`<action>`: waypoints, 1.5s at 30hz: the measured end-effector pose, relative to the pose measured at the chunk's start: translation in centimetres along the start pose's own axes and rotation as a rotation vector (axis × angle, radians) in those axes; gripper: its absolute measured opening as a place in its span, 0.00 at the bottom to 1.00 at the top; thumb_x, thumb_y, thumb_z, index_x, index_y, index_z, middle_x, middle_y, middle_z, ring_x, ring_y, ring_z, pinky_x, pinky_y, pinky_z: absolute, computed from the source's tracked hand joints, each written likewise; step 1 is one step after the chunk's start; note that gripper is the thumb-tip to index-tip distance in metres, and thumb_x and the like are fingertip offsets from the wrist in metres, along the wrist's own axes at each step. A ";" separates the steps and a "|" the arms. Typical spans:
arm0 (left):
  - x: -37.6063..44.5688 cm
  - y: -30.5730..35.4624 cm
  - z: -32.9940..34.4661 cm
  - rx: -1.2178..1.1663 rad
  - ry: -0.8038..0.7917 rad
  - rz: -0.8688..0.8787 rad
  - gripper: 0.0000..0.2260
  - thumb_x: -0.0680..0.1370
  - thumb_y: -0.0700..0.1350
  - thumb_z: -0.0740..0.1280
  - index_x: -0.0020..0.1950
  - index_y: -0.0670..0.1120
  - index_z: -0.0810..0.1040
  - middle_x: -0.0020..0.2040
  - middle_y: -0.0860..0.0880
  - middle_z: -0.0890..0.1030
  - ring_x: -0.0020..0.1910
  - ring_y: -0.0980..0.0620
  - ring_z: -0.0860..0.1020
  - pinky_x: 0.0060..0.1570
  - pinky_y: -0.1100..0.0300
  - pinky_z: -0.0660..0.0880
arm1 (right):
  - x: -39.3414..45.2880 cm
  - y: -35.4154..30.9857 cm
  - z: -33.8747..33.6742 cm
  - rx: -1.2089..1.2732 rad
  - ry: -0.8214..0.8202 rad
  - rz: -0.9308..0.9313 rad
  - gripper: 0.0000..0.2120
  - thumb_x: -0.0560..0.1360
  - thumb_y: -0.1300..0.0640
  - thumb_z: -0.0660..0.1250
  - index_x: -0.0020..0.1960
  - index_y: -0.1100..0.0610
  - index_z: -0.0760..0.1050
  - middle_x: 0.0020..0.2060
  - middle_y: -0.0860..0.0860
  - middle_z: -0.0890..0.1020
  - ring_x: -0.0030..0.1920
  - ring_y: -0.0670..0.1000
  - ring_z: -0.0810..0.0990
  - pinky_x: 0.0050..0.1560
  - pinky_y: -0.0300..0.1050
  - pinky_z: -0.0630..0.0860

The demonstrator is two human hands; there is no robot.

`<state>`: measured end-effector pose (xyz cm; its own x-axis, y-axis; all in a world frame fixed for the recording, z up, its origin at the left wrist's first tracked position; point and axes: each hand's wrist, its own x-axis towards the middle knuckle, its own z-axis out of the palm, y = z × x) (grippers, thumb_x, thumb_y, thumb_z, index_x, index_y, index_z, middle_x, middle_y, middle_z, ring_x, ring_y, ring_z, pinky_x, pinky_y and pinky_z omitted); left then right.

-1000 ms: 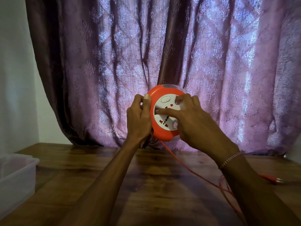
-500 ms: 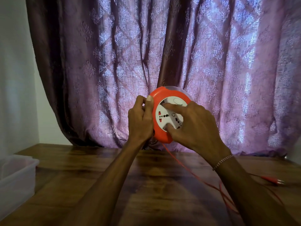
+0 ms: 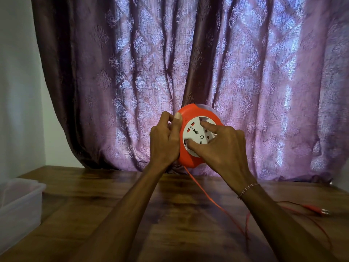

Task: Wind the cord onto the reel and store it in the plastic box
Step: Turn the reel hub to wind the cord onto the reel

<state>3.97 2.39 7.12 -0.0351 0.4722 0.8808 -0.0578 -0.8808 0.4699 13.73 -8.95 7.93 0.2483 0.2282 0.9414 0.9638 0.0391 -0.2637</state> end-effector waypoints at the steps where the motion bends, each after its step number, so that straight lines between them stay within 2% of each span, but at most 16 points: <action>1: 0.0 0.0 0.0 -0.001 0.001 0.002 0.17 0.81 0.63 0.57 0.43 0.52 0.70 0.28 0.50 0.77 0.29 0.52 0.78 0.29 0.45 0.74 | 0.0 0.0 0.0 0.008 0.002 0.003 0.29 0.59 0.33 0.70 0.55 0.47 0.82 0.41 0.49 0.87 0.41 0.54 0.85 0.47 0.45 0.77; 8: 0.0 0.0 -0.1 0.018 0.017 0.023 0.16 0.82 0.62 0.57 0.43 0.52 0.70 0.27 0.52 0.76 0.27 0.56 0.75 0.30 0.47 0.73 | -0.3 0.0 0.2 0.054 -0.006 0.060 0.29 0.61 0.32 0.70 0.58 0.45 0.82 0.41 0.48 0.87 0.42 0.49 0.85 0.49 0.43 0.78; 13: 0.0 0.2 -0.2 0.026 0.011 0.027 0.19 0.81 0.62 0.55 0.44 0.48 0.71 0.28 0.51 0.77 0.30 0.47 0.77 0.32 0.44 0.74 | -0.3 0.3 0.3 0.028 -0.001 0.052 0.32 0.62 0.29 0.68 0.60 0.45 0.80 0.40 0.49 0.87 0.42 0.49 0.84 0.48 0.37 0.71; 16: 0.0 0.4 -0.2 0.019 0.011 0.025 0.20 0.81 0.62 0.55 0.45 0.47 0.72 0.30 0.50 0.78 0.33 0.43 0.80 0.34 0.43 0.75 | -0.4 0.2 0.4 0.032 0.025 0.053 0.32 0.63 0.30 0.67 0.60 0.46 0.81 0.40 0.50 0.87 0.40 0.50 0.84 0.50 0.43 0.76; 19: -0.1 0.5 -0.1 0.014 0.013 0.029 0.19 0.81 0.62 0.55 0.45 0.48 0.71 0.28 0.52 0.76 0.31 0.45 0.78 0.33 0.44 0.74 | -0.6 0.0 0.6 0.038 0.072 0.054 0.30 0.64 0.32 0.69 0.58 0.49 0.82 0.42 0.52 0.87 0.41 0.53 0.84 0.51 0.47 0.78; 22: -0.2 0.5 0.1 0.023 0.023 0.046 0.18 0.81 0.62 0.55 0.44 0.49 0.70 0.25 0.53 0.73 0.27 0.51 0.73 0.30 0.50 0.70 | -0.6 0.0 1.0 0.035 0.104 0.092 0.28 0.66 0.33 0.70 0.57 0.51 0.81 0.51 0.50 0.86 0.48 0.54 0.84 0.54 0.41 0.67; 25: -0.3 0.5 0.2 0.039 0.026 0.058 0.16 0.82 0.62 0.55 0.43 0.52 0.68 0.24 0.53 0.72 0.25 0.56 0.72 0.29 0.53 0.67 | -0.5 0.4 1.3 0.097 0.045 0.209 0.31 0.66 0.31 0.69 0.58 0.54 0.77 0.53 0.51 0.85 0.53 0.56 0.81 0.47 0.35 0.61; 27: -0.4 0.5 0.3 0.023 0.013 0.054 0.16 0.82 0.62 0.56 0.43 0.52 0.68 0.25 0.52 0.74 0.26 0.52 0.75 0.28 0.50 0.71 | -0.4 0.7 1.3 0.122 0.027 0.274 0.32 0.66 0.30 0.67 0.56 0.56 0.76 0.51 0.54 0.84 0.52 0.56 0.81 0.43 0.31 0.60; 29: -0.4 0.4 0.4 0.020 0.007 0.050 0.16 0.82 0.62 0.56 0.43 0.52 0.68 0.25 0.51 0.75 0.26 0.49 0.76 0.29 0.48 0.73 | -0.2 0.5 1.1 0.138 0.004 0.344 0.32 0.66 0.29 0.66 0.54 0.56 0.76 0.47 0.55 0.85 0.49 0.56 0.83 0.43 0.33 0.67; 31: -0.4 0.3 0.4 0.020 0.007 0.046 0.16 0.82 0.62 0.56 0.43 0.52 0.68 0.25 0.51 0.74 0.26 0.48 0.76 0.27 0.47 0.72 | -0.1 0.2 0.9 0.277 -0.052 0.423 0.26 0.68 0.32 0.68 0.45 0.57 0.75 0.37 0.54 0.86 0.39 0.53 0.85 0.37 0.38 0.77; 33: -0.4 0.2 0.4 0.023 0.016 0.050 0.16 0.82 0.62 0.56 0.43 0.52 0.68 0.24 0.52 0.73 0.25 0.54 0.74 0.26 0.52 0.69 | -0.1 -0.3 0.8 0.490 -0.139 0.517 0.22 0.70 0.37 0.70 0.37 0.56 0.70 0.25 0.54 0.83 0.26 0.54 0.83 0.31 0.49 0.82; 36: -0.2 0.1 0.1 0.023 0.034 0.034 0.17 0.82 0.63 0.55 0.42 0.52 0.68 0.25 0.53 0.76 0.24 0.56 0.73 0.25 0.57 0.65 | 0.5 0.0 0.4 0.603 -0.246 0.571 0.23 0.71 0.38 0.70 0.41 0.59 0.71 0.25 0.56 0.83 0.26 0.56 0.83 0.29 0.50 0.80; 38: 0.0 0.1 0.0 -0.004 0.045 0.015 0.18 0.83 0.62 0.55 0.42 0.51 0.68 0.26 0.51 0.76 0.25 0.55 0.74 0.25 0.51 0.68 | 1.0 0.5 -0.1 0.430 -0.253 0.471 0.24 0.69 0.36 0.71 0.46 0.57 0.75 0.30 0.53 0.85 0.32 0.53 0.85 0.37 0.51 0.82; 40: 0.1 0.1 -0.2 -0.032 0.058 0.002 0.17 0.83 0.61 0.55 0.40 0.51 0.67 0.28 0.53 0.76 0.25 0.55 0.73 0.26 0.47 0.70 | 1.2 0.8 -1.0 0.152 -0.160 0.263 0.20 0.68 0.36 0.72 0.44 0.53 0.77 0.33 0.49 0.85 0.38 0.50 0.84 0.44 0.47 0.81; 43: 0.4 0.1 -0.4 -0.038 0.077 -0.015 0.17 0.83 0.61 0.55 0.38 0.55 0.65 0.29 0.57 0.76 0.26 0.56 0.71 0.27 0.46 0.69 | 1.3 -0.1 -2.2 0.082 -0.113 -0.101 0.10 0.71 0.49 0.73 0.48 0.53 0.77 0.35 0.46 0.83 0.38 0.50 0.82 0.43 0.49 0.79; 45: 0.4 0.2 -0.5 -0.044 0.073 -0.013 0.17 0.83 0.61 0.55 0.38 0.55 0.65 0.29 0.57 0.76 0.26 0.57 0.71 0.27 0.48 0.69 | 1.4 -0.5 -2.6 0.047 -0.189 -0.330 0.09 0.72 0.60 0.69 0.53 0.54 0.78 0.46 0.52 0.81 0.45 0.54 0.81 0.44 0.53 0.79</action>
<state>3.49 2.48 7.54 -0.1069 0.4862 0.8673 -0.1028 -0.8730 0.4767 13.89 -11.20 9.91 -0.1014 0.3712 0.9230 0.9823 0.1843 0.0337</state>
